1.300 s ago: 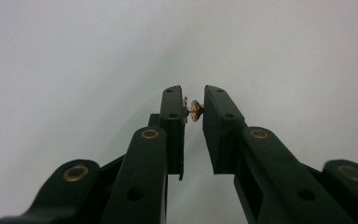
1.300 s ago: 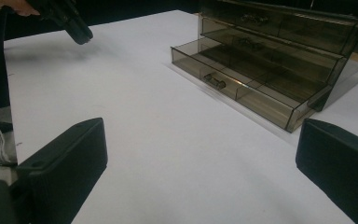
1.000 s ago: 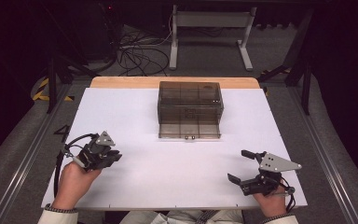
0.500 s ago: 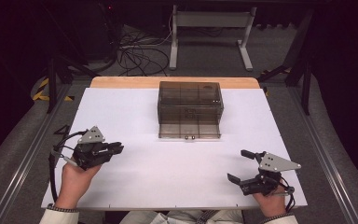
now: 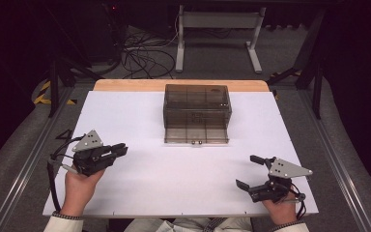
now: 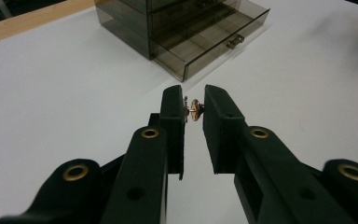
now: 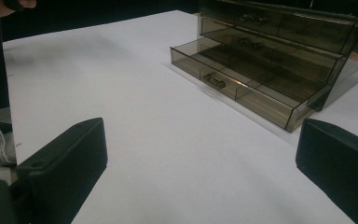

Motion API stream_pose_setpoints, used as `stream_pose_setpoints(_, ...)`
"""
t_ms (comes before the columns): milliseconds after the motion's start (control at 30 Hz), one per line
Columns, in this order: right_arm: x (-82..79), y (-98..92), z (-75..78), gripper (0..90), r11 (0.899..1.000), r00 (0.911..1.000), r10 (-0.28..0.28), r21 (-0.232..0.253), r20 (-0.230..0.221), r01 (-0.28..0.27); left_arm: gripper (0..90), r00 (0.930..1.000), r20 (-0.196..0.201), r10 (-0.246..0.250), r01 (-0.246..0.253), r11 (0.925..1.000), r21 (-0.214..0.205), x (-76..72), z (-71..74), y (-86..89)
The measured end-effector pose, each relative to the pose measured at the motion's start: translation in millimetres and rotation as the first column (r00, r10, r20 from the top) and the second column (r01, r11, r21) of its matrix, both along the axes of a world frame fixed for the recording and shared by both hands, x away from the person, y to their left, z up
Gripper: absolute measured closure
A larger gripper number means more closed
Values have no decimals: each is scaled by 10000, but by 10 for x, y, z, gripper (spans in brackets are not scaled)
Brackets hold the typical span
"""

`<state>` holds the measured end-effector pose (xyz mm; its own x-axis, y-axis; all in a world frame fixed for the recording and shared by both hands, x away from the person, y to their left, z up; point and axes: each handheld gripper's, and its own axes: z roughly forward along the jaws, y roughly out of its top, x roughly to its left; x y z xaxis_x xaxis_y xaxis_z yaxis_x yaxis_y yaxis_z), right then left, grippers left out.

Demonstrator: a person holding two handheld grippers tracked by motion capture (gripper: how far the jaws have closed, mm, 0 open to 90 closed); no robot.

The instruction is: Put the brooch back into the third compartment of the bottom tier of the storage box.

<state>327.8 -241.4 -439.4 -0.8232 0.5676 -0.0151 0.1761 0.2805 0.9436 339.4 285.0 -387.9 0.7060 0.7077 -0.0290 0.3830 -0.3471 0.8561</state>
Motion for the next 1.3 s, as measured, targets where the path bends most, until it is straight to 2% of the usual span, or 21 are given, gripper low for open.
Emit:
stream_pose_setpoints(133, 1, -2, -1, 26, 10000, 10000, -3, -6, -5, 3, 788, 10000, 61, -58, 58, 10000, 73, -2, 0, -19)
stream_pose_setpoints(233, -1, 1, -1, 26, 10000, 10000, 8, -29, 10, -8, 788, 9999, 153, 48, -52, 9996, 288, -13, 3, -37)
stream_pose_setpoints(267, 0, 1, -1, 26, 10000, 10000, 4, -19, 1, -4, 788, 9995, 312, 68, -83, 9987, 509, -23, 11, -48)
stream_pose_setpoints(300, 1, 0, -1, 26, 10000, 10000, 4, -10, -5, -4, 788, 9995, 312, 68, -83, 9987, 509, -23, 11, -48)
stream_pose_setpoints(800, -12, -10, 0, 26, 10000, 10000, -49, -1, 28, 49, 788, 9993, 158, -341, 339, 9994, 80, 22, 65, -158)
stream_pose_setpoints(967, -16, 1, 0, 26, 10000, 10000, -23, -26, 31, 23, 788, 9979, 93, -633, 636, 9974, -346, 107, 115, -240)
stream_pose_setpoints(1300, -14, 5, -2, 26, 10000, 10000, 2, -31, 24, -2, 788, 9933, -27, -1159, 1158, 9930, -247, 295, 147, -505)
